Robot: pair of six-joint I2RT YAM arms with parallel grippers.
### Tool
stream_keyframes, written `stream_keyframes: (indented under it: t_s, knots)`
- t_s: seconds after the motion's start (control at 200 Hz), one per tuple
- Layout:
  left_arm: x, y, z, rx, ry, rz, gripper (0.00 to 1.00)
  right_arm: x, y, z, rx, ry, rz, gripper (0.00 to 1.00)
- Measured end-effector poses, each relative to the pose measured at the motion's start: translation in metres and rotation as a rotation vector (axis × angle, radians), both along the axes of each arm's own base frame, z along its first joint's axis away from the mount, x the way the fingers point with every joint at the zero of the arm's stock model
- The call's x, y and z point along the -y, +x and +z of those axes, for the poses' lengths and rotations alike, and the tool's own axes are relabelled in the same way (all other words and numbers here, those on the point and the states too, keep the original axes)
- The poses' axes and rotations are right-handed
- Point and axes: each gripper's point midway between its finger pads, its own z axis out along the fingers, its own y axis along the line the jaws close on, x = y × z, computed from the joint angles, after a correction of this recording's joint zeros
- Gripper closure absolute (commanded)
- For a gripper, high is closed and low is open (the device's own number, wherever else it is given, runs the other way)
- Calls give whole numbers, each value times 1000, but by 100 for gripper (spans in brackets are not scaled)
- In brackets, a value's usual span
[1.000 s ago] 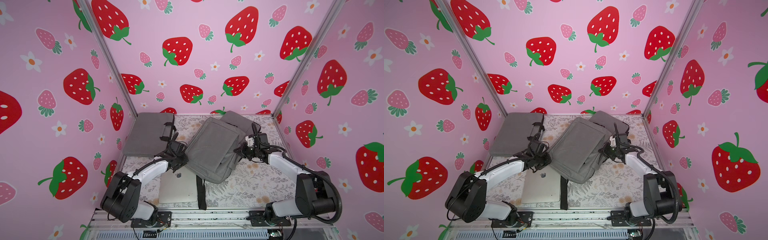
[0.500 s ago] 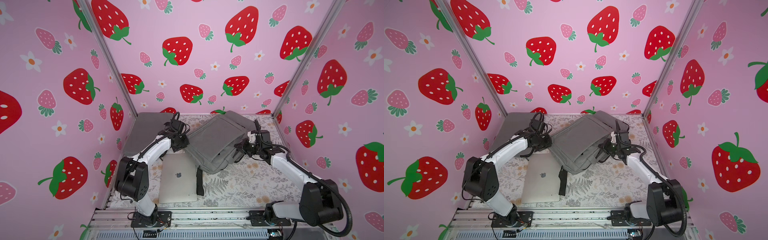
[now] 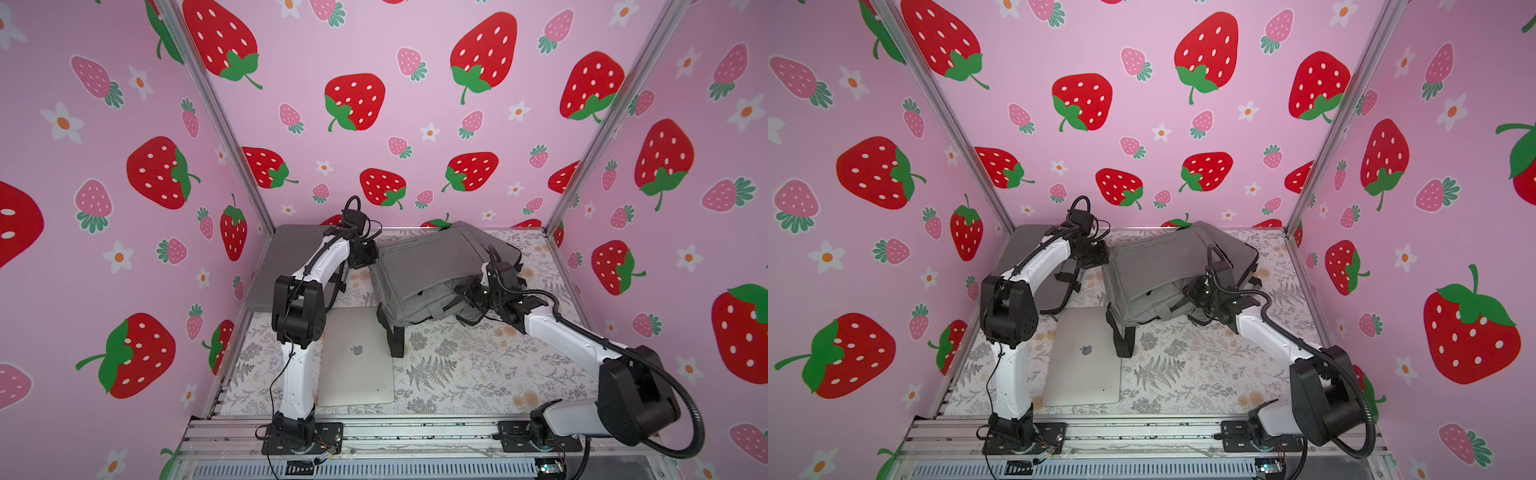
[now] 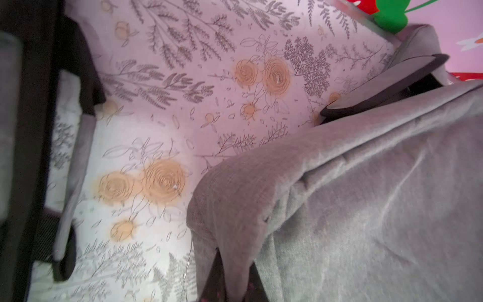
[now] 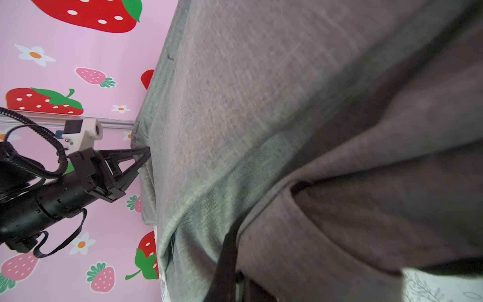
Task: Open the zippered laptop bag and take out the laptop
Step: Place the zippered laptop bag in the zippered laptop bag.
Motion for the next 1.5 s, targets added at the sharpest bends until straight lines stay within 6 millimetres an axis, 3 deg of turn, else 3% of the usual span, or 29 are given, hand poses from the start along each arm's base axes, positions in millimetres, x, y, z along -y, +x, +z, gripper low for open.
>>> stream_keyframes:
  t_s: [0.165,0.29,0.54,0.715,0.865,1.091,1.231,1.336,1.501]
  knots:
    - [11,22,-29,-19,-21,-36,82,-4,2,-15,-2,-24,2,100]
    - [17,33,-36,-12,-34,-54,76,-7,3,-16,12,-32,15,94]
    - [22,35,-34,12,-46,-100,63,-12,-15,-30,7,-122,144,55]
    - [24,29,-30,12,-33,-138,58,-11,-37,-26,35,-215,287,41]
    - [29,17,-16,11,-17,-180,55,-4,-54,-1,173,-296,419,29]
    - [32,-10,29,49,-25,-207,52,-6,-67,36,437,-392,602,24]
    - [35,-39,57,78,-59,-229,50,-16,-76,34,550,-480,736,21]
    - [34,-58,67,87,-74,-238,49,-23,-80,26,643,-602,843,17]
    - [32,-100,54,39,-96,-239,48,-25,-73,1,752,-856,1001,12]
